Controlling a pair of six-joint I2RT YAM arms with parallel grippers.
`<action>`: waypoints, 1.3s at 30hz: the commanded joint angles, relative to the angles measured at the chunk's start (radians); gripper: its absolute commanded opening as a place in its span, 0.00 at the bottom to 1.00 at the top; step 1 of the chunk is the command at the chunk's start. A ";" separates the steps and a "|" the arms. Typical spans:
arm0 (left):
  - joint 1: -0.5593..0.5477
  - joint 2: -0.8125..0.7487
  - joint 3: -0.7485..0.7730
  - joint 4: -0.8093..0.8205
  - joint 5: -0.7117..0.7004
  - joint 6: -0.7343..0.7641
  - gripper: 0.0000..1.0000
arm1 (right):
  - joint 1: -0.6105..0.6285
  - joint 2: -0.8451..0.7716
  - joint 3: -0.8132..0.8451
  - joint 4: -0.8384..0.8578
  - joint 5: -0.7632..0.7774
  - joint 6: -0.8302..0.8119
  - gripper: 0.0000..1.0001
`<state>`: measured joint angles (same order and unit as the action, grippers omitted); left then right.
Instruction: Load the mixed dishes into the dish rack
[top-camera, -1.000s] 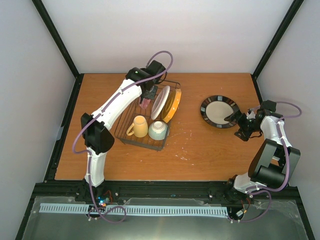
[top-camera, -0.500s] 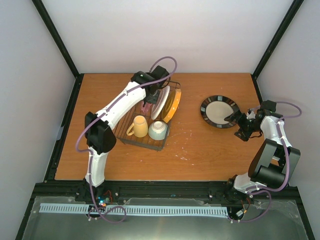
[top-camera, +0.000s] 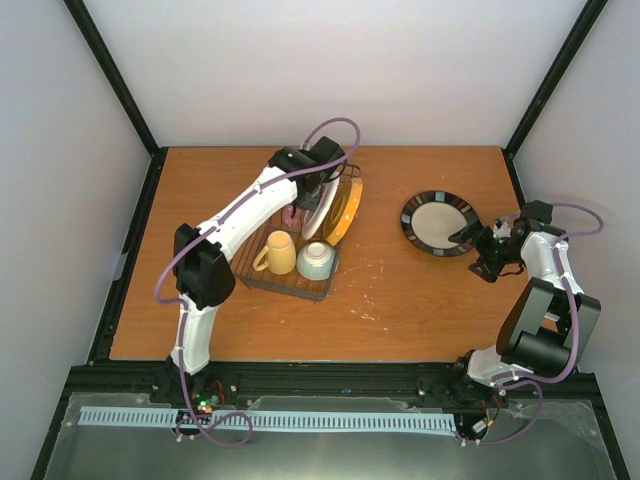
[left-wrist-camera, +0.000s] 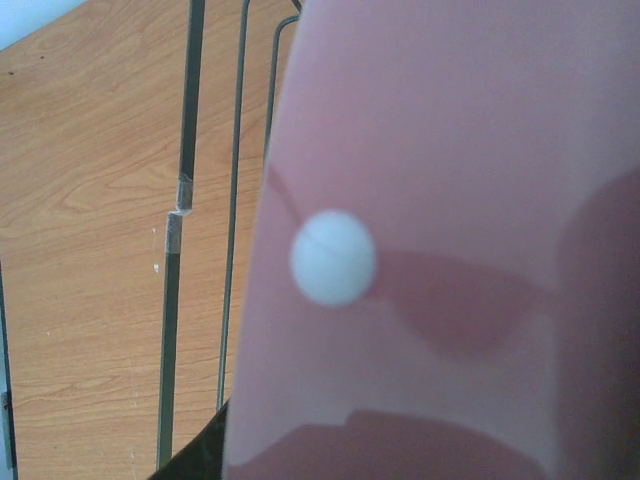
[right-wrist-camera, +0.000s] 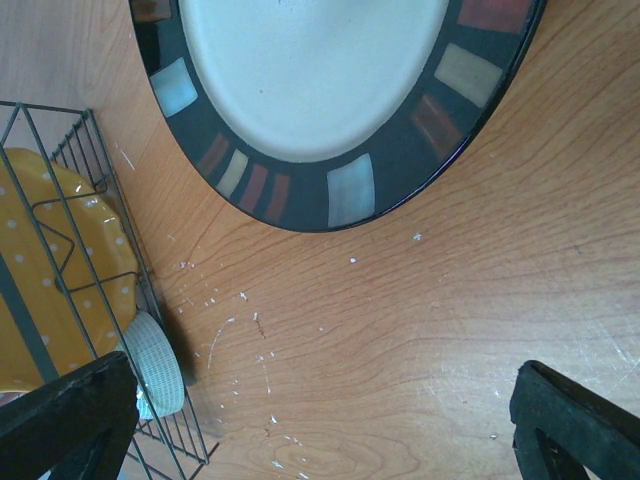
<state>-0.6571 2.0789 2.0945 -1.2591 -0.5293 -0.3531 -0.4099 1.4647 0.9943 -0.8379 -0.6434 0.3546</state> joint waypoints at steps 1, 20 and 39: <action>0.000 0.081 -0.013 0.027 0.011 -0.052 0.02 | -0.001 -0.004 -0.004 0.005 -0.010 -0.016 1.00; 0.008 0.102 0.018 -0.056 0.053 -0.195 0.01 | 0.000 0.013 0.002 -0.010 -0.027 -0.016 1.00; 0.004 0.100 0.137 -0.056 -0.018 -0.150 0.99 | -0.001 -0.007 -0.009 -0.001 -0.012 -0.015 1.00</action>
<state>-0.6491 2.1994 2.1685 -1.2984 -0.5144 -0.5079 -0.4099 1.4704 0.9936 -0.8413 -0.6647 0.3546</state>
